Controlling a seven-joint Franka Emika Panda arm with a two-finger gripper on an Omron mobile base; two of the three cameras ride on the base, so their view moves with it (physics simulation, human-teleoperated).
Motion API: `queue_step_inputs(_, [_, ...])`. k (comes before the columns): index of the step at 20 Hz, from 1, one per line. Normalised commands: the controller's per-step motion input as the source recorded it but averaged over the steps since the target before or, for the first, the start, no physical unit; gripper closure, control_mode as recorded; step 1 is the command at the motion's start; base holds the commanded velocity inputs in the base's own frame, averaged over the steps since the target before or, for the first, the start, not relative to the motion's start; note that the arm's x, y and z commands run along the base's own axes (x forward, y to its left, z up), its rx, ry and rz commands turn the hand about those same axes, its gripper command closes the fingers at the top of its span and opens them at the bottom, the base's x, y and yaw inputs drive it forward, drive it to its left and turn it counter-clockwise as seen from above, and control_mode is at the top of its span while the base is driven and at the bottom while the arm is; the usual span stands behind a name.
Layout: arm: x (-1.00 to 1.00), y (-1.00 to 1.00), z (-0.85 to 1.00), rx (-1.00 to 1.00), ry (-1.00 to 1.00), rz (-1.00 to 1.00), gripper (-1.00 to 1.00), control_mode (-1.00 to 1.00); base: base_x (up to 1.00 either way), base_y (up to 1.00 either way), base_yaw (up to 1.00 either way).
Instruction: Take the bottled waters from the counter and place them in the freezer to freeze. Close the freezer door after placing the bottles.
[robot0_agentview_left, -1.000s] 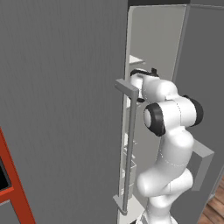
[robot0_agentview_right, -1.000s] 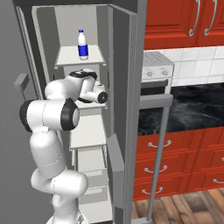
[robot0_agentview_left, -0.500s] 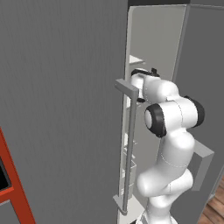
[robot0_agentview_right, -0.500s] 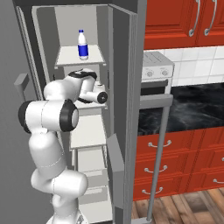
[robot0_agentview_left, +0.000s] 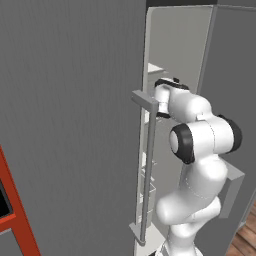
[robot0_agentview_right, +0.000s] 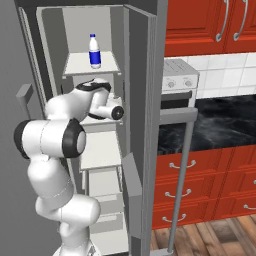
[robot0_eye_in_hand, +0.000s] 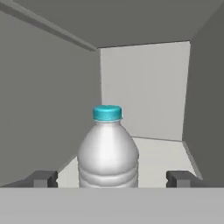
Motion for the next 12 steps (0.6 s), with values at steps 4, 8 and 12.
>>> queue_step_inputs(4, [-0.71,-0.2,0.54,0.0,0.04,-0.06,-1.0,-1.0,0.0,0.0,0.0])
queue_step_inputs(8, [-0.84,-0.11,0.61,0.0,0.19,-0.1,-1.0,-1.0,0.0,0.0,0.0])
queue_step_inputs(12, [-0.82,-0.05,0.36,-0.02,0.28,-0.12,-1.0,-1.0,0.0,0.0,0.0])
